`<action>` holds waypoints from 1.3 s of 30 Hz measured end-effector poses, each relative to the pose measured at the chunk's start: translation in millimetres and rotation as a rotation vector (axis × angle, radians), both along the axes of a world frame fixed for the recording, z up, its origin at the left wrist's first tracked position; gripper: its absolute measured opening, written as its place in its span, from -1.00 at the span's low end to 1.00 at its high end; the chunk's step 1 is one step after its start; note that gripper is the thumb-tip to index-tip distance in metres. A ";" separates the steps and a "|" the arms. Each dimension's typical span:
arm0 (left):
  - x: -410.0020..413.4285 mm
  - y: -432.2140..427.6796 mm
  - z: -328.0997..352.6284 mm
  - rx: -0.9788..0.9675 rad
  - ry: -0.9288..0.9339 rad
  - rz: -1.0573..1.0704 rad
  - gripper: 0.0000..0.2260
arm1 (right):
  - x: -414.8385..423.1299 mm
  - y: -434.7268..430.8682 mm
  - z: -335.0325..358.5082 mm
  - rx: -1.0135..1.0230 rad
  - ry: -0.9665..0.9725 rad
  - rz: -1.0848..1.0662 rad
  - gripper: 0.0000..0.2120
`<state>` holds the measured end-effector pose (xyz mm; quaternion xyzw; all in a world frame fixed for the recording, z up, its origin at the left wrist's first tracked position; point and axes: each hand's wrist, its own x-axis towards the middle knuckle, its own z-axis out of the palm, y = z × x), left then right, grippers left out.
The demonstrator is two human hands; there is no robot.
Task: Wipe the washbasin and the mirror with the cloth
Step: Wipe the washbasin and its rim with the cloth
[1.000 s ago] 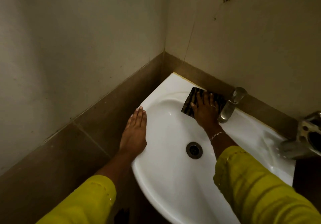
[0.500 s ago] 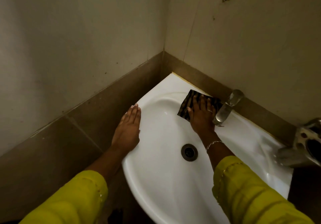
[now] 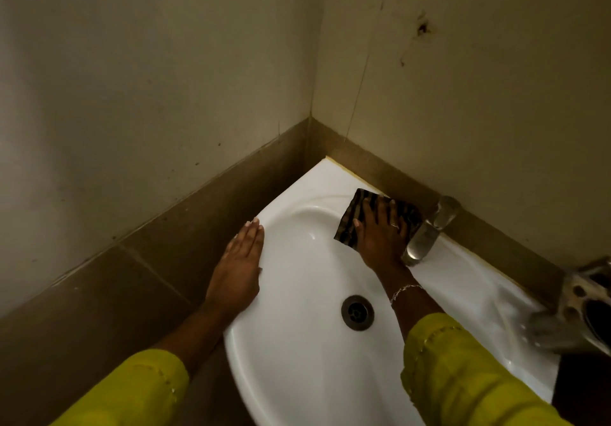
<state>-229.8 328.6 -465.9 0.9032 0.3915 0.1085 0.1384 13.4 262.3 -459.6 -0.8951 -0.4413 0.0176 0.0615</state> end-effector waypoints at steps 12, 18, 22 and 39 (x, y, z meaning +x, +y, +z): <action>3.5 6.3 1.4 -0.024 0.048 0.010 -0.36 | -3.0 -12.6 -5.1 -0.010 -0.033 0.039 -0.45; 3.0 7.9 -0.3 -0.035 0.019 0.003 -0.37 | 0.6 -1.9 -1.6 -0.022 0.013 0.035 -0.29; 3.3 7.0 -0.8 -0.047 0.003 0.010 -0.37 | 7.0 12.2 -3.2 -0.014 0.010 0.052 -0.31; 4.8 10.2 -7.6 0.125 0.140 0.032 -0.22 | -24.1 111.9 5.6 0.050 0.039 0.120 -0.43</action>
